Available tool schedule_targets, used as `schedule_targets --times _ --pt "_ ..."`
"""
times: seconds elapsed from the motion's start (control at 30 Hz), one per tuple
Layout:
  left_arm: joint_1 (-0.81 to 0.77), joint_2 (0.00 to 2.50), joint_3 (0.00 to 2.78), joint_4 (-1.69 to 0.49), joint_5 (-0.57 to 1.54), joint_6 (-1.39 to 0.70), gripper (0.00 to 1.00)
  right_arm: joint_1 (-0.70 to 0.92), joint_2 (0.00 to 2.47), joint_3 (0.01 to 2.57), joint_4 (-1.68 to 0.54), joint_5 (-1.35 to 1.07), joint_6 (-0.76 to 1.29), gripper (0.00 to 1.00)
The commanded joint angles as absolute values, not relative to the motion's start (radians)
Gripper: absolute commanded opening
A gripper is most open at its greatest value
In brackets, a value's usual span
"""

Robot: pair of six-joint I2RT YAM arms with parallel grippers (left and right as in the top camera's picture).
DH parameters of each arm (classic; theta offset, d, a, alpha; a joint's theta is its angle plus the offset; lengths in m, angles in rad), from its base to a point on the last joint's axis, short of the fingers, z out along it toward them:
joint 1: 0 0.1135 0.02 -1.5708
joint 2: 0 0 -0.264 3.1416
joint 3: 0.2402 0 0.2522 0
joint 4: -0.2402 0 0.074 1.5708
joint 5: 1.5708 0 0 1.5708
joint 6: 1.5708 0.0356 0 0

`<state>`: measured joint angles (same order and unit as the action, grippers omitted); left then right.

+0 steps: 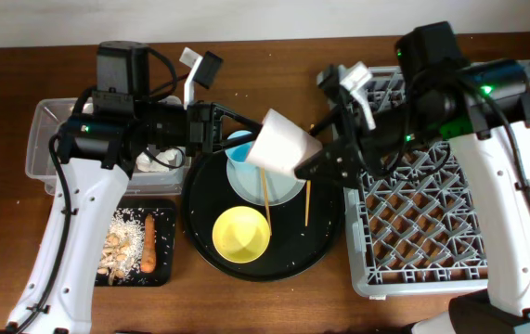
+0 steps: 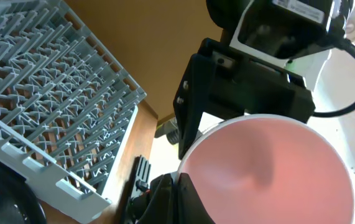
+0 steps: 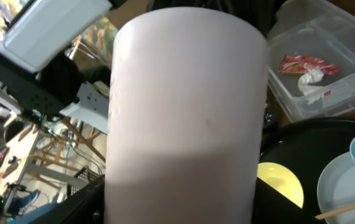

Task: Sort waste into correct bins and load items into the dishwasher rack
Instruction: 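Lift the pink cup and carry it over the dish rack, then lower the pink cup upside down into the rack and release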

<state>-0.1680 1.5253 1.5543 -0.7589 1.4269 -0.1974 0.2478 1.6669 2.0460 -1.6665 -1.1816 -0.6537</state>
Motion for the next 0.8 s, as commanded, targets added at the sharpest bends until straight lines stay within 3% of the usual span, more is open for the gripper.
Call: schedule_targets --times 0.0,0.13,0.17,0.3,0.4,0.47,0.57,0.6,0.77 --pt "-0.177 1.53 1.559 -0.756 1.429 -0.177 0.0 0.274 1.658 2.062 -1.65 -1.179 -0.658 0.68" --pt "-0.177 1.53 1.559 -0.759 1.429 -0.177 0.0 0.274 1.658 2.062 -1.618 -1.169 -0.658 0.5" --pt "-0.177 1.53 1.559 -0.771 1.427 -0.177 0.05 0.272 1.658 2.062 -1.603 -1.165 -0.658 0.47" --pt "-0.177 1.53 1.559 -0.779 1.324 -0.178 0.4 0.176 1.658 2.062 -1.59 -1.093 -0.619 0.39" --pt "-0.176 1.53 1.559 -0.784 1.068 -0.178 0.43 0.078 1.658 2.062 -1.598 -0.946 -0.516 0.36" --pt "-0.176 1.53 1.559 -0.833 0.866 -0.178 0.5 0.019 1.658 2.063 -1.597 -0.77 -0.389 0.34" --pt "-0.176 1.53 1.559 -0.9 0.705 -0.177 0.95 -0.049 1.658 2.063 -1.586 -0.431 -0.175 0.34" --pt "-0.176 1.53 1.559 -0.907 0.673 -0.178 0.99 -0.056 1.658 2.062 -1.579 -0.353 -0.124 0.34" --pt "-0.177 1.53 1.552 -0.986 0.525 -0.178 0.99 -0.056 1.694 2.062 -1.575 -0.107 -0.016 0.34"
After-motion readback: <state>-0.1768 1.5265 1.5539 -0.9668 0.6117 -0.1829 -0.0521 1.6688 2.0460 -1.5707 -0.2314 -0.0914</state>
